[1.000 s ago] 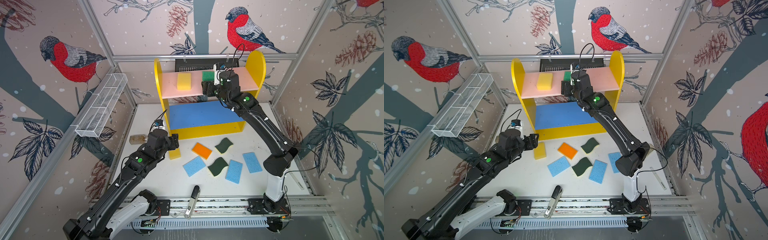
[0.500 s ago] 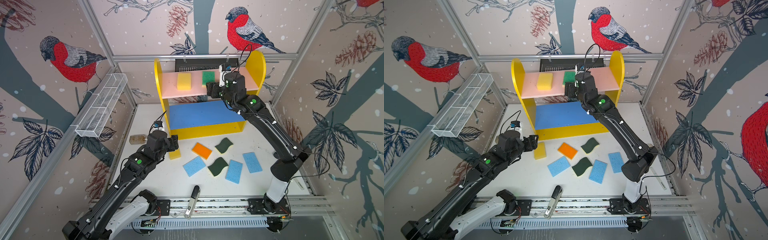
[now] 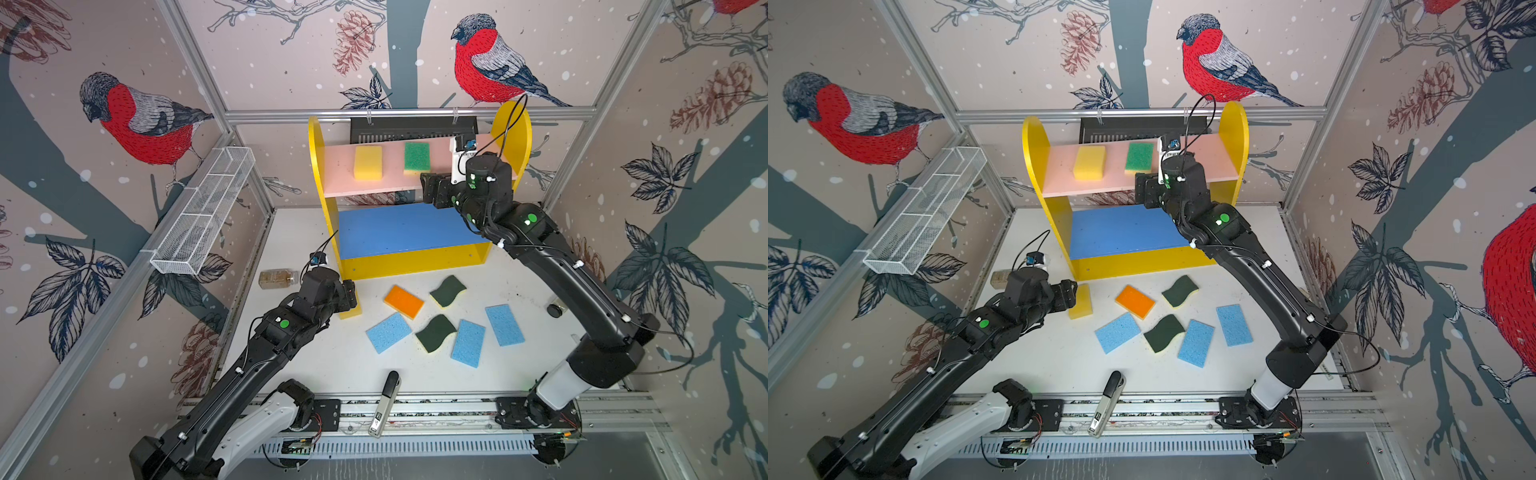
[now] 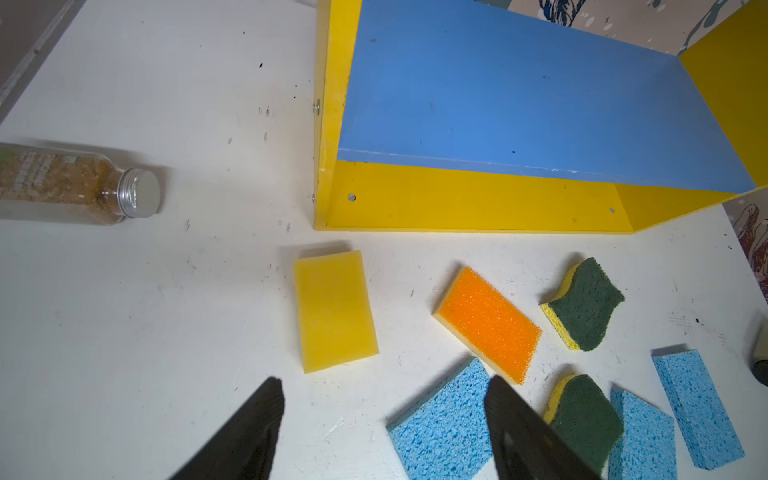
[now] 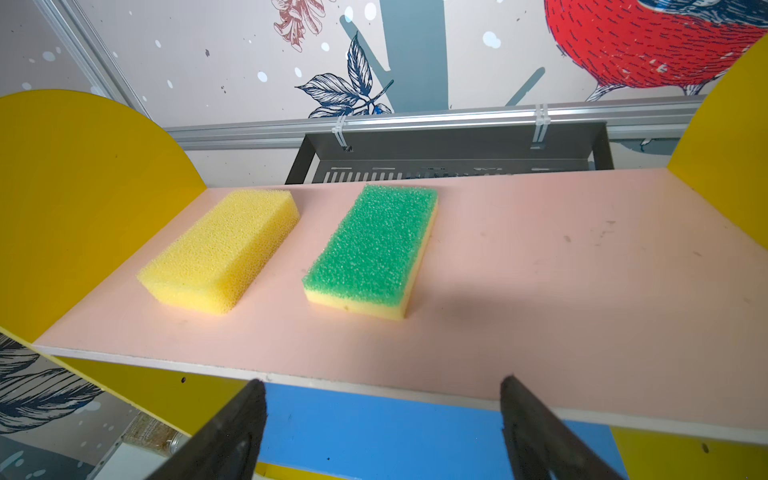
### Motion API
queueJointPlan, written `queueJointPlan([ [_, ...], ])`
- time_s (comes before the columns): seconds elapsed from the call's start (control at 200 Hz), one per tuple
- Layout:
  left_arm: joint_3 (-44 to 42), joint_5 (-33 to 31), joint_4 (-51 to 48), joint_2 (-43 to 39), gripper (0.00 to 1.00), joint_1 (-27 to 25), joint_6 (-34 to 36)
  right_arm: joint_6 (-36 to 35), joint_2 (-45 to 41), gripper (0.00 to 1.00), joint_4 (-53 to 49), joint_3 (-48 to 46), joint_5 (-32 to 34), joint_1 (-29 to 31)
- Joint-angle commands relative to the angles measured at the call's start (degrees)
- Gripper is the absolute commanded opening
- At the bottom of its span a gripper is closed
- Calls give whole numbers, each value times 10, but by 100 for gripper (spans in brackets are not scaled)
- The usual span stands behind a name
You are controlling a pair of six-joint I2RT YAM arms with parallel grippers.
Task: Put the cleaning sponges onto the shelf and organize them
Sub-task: 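Withdraw the right gripper from the shelf while the left gripper lowers over the yellow sponge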
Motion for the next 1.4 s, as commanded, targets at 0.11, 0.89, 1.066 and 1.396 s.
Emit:
queueJointPlan([
  [0.11, -28, 1, -27, -2, 78, -2, -33, -16, -57, 91, 22, -78, 5, 3],
  [0.89, -130, 8, 65, 74, 88, -29, -87, 76, -249, 100, 46, -421, -82, -61],
  [1.066, -147, 4, 97, 80, 97, -28, -79, 94, -280, 100, 58, -487, -108, -88],
  [1.396, -156, 0, 144, 126, 97, -28, -72, 95, -303, 100, 62, -531, -137, -126],
])
